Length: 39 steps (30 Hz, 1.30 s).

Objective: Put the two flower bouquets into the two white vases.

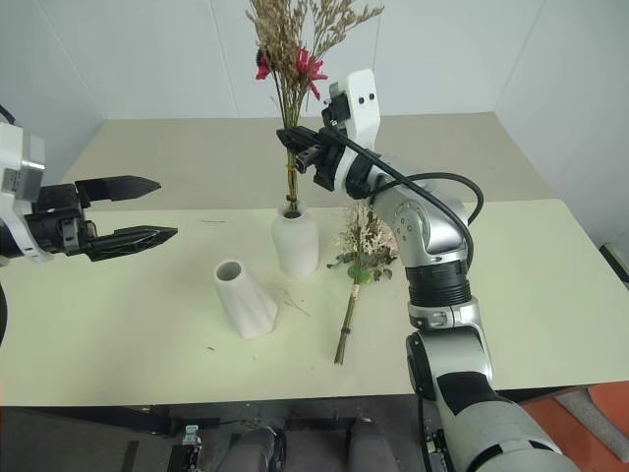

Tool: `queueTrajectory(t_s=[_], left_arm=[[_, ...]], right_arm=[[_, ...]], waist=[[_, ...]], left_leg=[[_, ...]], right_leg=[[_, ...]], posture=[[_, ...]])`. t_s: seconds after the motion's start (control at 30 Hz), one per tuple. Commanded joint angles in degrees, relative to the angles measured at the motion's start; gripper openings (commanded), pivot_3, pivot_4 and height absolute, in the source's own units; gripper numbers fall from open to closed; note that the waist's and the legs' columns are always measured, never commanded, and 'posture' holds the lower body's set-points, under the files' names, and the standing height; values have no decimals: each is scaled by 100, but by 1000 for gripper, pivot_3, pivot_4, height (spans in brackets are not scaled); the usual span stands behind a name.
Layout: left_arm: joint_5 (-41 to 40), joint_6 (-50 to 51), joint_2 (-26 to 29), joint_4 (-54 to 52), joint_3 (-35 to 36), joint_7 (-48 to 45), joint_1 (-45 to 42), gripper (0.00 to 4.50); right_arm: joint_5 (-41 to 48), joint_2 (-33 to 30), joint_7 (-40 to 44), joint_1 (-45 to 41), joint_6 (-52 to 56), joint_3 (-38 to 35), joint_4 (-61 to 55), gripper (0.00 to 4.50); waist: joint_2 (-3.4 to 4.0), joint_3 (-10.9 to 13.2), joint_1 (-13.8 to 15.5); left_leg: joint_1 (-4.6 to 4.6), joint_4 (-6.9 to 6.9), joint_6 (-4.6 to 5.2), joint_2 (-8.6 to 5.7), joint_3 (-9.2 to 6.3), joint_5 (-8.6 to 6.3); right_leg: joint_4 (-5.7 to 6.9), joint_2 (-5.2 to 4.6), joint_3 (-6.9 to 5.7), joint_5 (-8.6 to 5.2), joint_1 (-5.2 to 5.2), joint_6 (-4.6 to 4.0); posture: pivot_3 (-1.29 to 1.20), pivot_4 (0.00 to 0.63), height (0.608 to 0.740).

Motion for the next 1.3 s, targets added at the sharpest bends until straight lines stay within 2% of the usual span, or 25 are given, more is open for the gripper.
queueTrajectory(t_s=[0.03,0.5,0.6,0.7,0.97,1.1,1.2,1.3], left_arm=[[-78,-17,132,-135,198,17,-43,4500],[-67,-26,156,-147,179,8,-43,4500],[-57,-31,158,-151,154,8,-54,4500],[-51,-37,172,-148,135,-9,-73,4500],[-49,-38,174,-148,52,0,-146,4500],[-30,-65,142,-120,-9,-7,-192,4500],[-12,-86,108,-103,-47,-8,-189,4500],[-6,-103,71,-106,-69,9,-167,4500]], right_arm=[[-7,-2,21,3,-183,-20,-148,10],[-349,94,36,536,-446,376,-326,10],[-503,123,-12,652,-609,489,-359,799],[-565,115,-11,786,-665,534,-491,1843],[-278,-290,151,1058,-34,434,-1148,4456],[-53,-1071,403,1141,939,392,-1708,4456],[380,-1710,567,1189,2046,299,-2170,4456],[914,-2084,542,1067,3254,-37,-2448,4456]], waist=[[0,0,3],[0,0,1],[0,0,4],[0,0,4],[0,0,8],[-1,1,18],[-2,1,34],[-3,1,22]], left_leg=[[0,0,0,0,0,0],[0,0,0,0,0,0],[0,0,0,0,0,0],[0,0,0,0,0,0],[1,0,0,0,-1,0],[-1,0,0,-1,0,0],[-2,0,0,-2,-1,0],[0,0,0,-1,-1,0]], right_leg=[[0,0,0,0,0,0],[0,0,0,0,1,0],[0,0,0,0,1,0],[-1,0,0,0,1,0],[0,0,-1,0,2,0],[-3,-1,-1,0,3,0],[-8,-2,-3,0,6,1],[-7,-2,-3,-1,8,1]], posture=[[0,150,740],[0,150,740],[0,150,740],[0,150,740],[0,150,740],[0,150,740],[0,150,740],[0,150,740]])
